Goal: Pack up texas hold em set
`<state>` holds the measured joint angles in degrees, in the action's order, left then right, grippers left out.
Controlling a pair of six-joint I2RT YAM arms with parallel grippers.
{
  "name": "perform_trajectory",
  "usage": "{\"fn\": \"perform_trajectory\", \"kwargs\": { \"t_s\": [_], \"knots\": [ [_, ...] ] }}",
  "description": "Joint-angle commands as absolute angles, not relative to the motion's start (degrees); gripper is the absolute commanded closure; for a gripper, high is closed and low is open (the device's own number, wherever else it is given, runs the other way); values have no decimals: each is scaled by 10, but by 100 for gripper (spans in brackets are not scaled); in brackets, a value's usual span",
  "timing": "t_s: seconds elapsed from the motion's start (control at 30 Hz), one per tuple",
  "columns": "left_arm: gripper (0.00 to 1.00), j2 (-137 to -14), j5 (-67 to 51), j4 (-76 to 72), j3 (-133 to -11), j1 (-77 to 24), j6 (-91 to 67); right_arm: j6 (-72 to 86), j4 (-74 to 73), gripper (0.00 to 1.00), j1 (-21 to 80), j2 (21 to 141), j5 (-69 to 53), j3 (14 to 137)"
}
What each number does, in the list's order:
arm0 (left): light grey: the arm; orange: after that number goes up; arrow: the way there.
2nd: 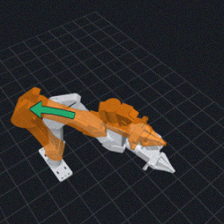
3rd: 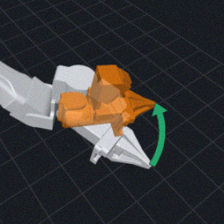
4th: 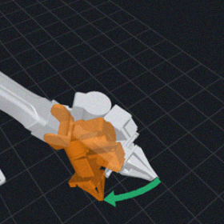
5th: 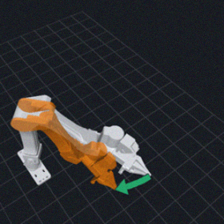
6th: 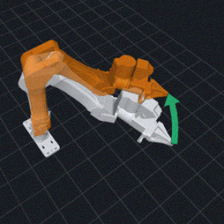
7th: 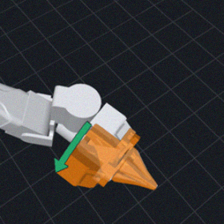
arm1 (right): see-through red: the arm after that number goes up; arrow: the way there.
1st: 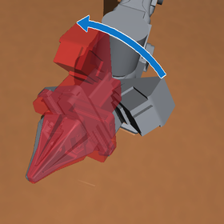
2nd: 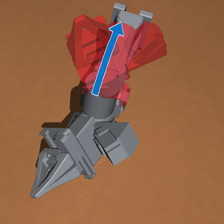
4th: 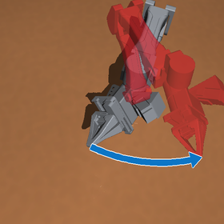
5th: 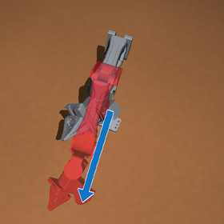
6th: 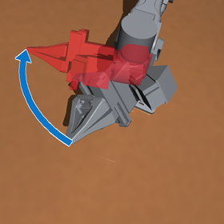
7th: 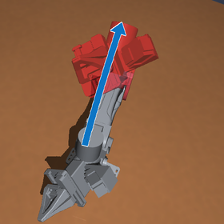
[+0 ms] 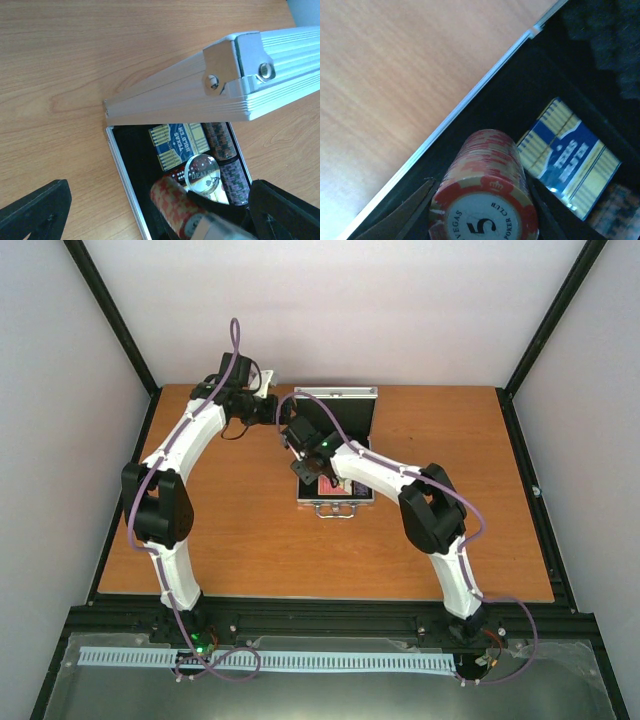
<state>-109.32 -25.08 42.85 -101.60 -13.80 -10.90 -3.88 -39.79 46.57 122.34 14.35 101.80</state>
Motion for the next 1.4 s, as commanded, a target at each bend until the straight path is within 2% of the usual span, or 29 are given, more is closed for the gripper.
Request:
{"fn": "perform_trajectory", "kwargs": {
  "t_s": [0.0, 0.37, 0.73, 0.9, 1.03, 1.1, 1.23, 1.37],
  "knots": [
    [0, -1080, -252, 423, -1024, -134, -105, -62, -308, 90, 444, 1227, 159, 1040],
    [0, -1095, -250, 427, -1026, -133, -103, -49, -259, 90, 416, 1262, 118, 1041],
    [0, -1101, -250, 427, -1020, -134, -102, -48, -179, 90, 416, 1288, 171, 1001],
    [0, -1103, -252, 427, -1020, -134, -102, -37, -177, 86, 416, 1298, 171, 978],
    [0, -1105, -253, 427, -1018, -133, -103, -30, -195, 79, 416, 1306, 175, 973],
    [0, -1105, -253, 425, -1019, -134, -103, -29, -202, 72, 415, 1306, 168, 970],
    [0, -1104, -252, 427, -1023, -134, -103, -32, -224, 44, 416, 1293, 130, 967],
    [0, -1101, -249, 429, -1024, -134, -100, -27, -261, 23, 416, 1278, 97, 976]
  ]
}}
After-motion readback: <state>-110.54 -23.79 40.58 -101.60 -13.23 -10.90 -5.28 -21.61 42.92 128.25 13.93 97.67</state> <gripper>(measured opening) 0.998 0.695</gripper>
